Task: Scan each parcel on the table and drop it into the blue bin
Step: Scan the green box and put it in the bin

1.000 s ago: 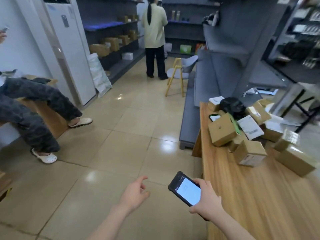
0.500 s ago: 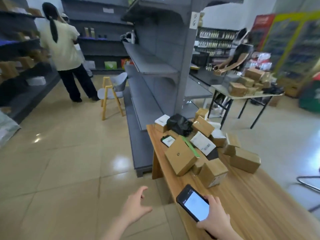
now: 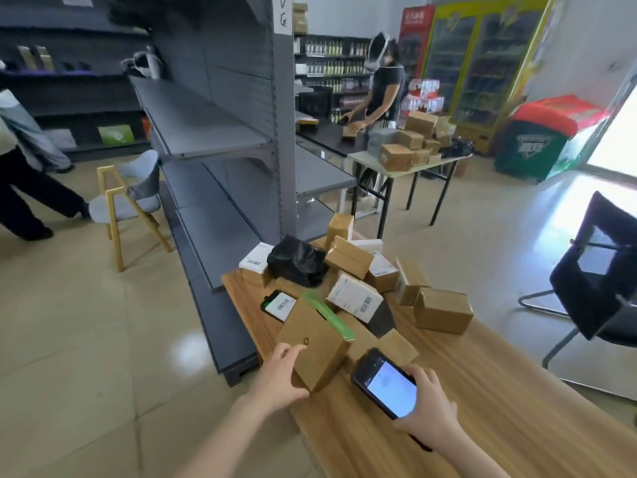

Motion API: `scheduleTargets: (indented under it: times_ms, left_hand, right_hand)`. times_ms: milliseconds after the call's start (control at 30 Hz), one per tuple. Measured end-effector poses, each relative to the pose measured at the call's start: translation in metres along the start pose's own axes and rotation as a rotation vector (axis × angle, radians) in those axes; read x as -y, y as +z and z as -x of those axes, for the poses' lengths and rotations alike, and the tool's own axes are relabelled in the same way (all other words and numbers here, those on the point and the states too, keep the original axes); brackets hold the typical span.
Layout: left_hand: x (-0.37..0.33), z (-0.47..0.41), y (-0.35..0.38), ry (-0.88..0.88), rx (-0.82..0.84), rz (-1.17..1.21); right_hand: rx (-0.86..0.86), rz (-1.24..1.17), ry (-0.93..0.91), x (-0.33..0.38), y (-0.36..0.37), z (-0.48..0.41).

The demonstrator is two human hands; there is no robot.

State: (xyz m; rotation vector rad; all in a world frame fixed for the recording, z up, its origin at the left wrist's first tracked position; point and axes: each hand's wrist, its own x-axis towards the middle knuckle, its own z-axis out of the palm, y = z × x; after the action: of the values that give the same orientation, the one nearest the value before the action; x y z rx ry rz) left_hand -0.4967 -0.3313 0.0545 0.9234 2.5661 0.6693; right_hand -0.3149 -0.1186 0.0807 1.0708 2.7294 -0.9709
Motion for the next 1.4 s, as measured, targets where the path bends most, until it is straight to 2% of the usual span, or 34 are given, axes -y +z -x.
scheduleTargets:
  times_ms: [200, 367, 567, 667, 800, 1033, 1200, 1400]
  left_hand:
    - [-0.008, -0.074, -0.035, 0.128, -0.008, -0.341]
    - [-0.008, -0.132, -0.044, 0.243, 0.144, -0.6]
    - [0.002, -0.196, -0.044, 0.419, 0.354, -0.741]
    - [0.011, -0.212, -0.043, 0.493, 0.407, -0.75]
    - [0.021, -0.222, -0.044, 0.579, 0.385, -0.728]
    - [0.035, -0.213, -0.053, 0.56, 0.421, -0.598]
    - [0.032, -0.179, -0.049, 0.573, 0.396, -0.563]
    - [-0.001, -0.103, -0.012, 0.611, 0.309, -0.537]
  right_hand:
    - [-0.008, 0.027, -0.016, 0.01, -0.013, -0.051]
    - [0.002, 0.029, 0.051, 0.017, -0.005, -0.073]
    - [-0.044, 0.005, 0.177, 0.027, 0.01, -0.081]
    - [-0.087, -0.024, 0.256, 0.033, 0.021, -0.078]
    - [-0.15, -0.086, 0.328, 0.037, 0.037, -0.069]
    - [-0.191, -0.117, 0.409, 0.032, 0.05, -0.053]
    - [-0.228, -0.138, 0.414, 0.015, 0.043, -0.027]
    - [-0.258, -0.107, 0.417, -0.029, 0.019, 0.041]
